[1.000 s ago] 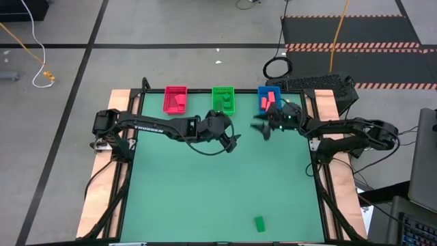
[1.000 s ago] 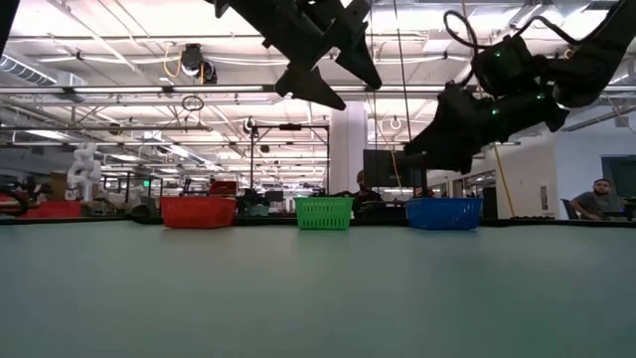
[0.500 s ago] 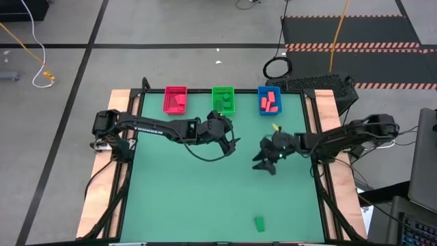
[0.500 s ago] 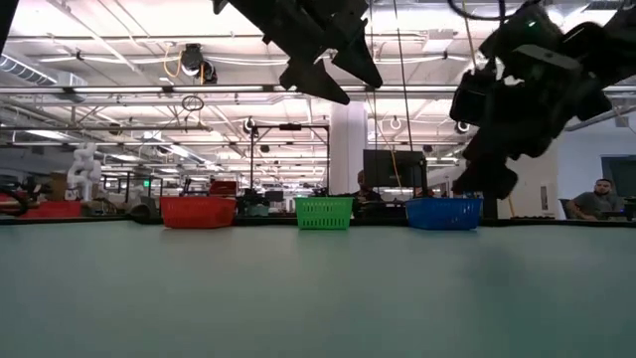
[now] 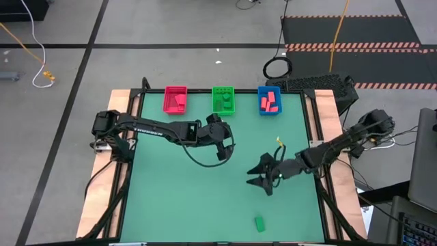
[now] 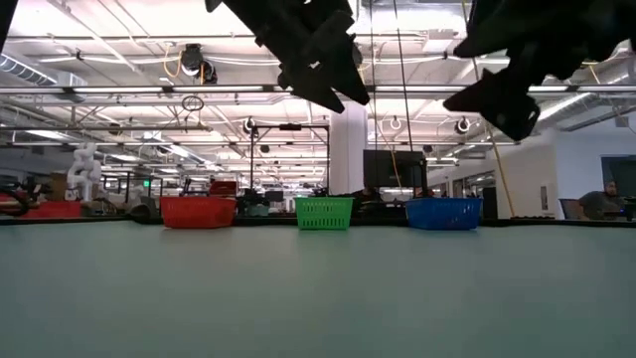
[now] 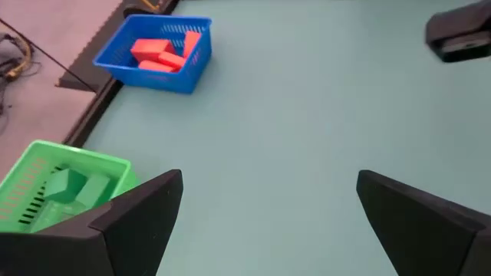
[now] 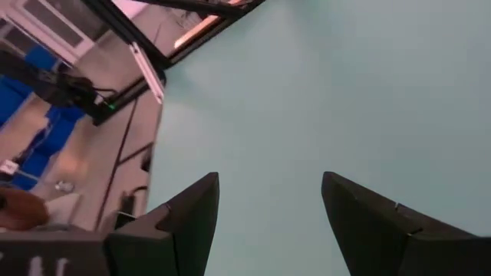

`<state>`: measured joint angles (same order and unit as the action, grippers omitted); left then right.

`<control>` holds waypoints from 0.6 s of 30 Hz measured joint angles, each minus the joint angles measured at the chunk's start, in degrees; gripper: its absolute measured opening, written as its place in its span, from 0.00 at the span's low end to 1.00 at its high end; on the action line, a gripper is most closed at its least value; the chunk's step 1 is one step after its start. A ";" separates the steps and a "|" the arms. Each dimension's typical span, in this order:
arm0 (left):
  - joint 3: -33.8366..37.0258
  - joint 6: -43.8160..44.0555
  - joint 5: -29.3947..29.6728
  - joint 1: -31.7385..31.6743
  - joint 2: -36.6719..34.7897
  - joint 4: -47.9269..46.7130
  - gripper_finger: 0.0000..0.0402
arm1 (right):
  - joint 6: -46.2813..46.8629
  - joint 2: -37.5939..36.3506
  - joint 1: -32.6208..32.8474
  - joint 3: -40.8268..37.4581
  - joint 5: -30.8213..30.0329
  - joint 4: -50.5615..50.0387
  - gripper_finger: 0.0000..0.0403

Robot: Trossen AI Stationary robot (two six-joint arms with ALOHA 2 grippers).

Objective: Sort & place blocks by color
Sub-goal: Put the green block into the green basket

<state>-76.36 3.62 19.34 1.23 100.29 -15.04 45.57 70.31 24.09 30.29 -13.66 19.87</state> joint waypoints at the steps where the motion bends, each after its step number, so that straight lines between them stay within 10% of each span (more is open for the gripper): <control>1: 0.00 -0.04 -0.40 0.00 0.00 -0.34 0.98 | 1.60 0.82 1.45 0.81 -1.68 -0.04 0.56; 7: 0.00 -1.33 -3.74 0.66 0.00 -1.93 0.98 | 16.01 9.32 7.56 8.79 -3.79 -7.19 0.56; 18: 0.00 -3.36 -4.96 4.37 0.00 -4.84 0.98 | 45.19 25.30 9.05 34.80 13.60 -29.87 0.56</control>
<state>-76.36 0.26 14.38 5.61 100.29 -19.89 90.76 95.61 33.15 65.10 -0.06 -10.00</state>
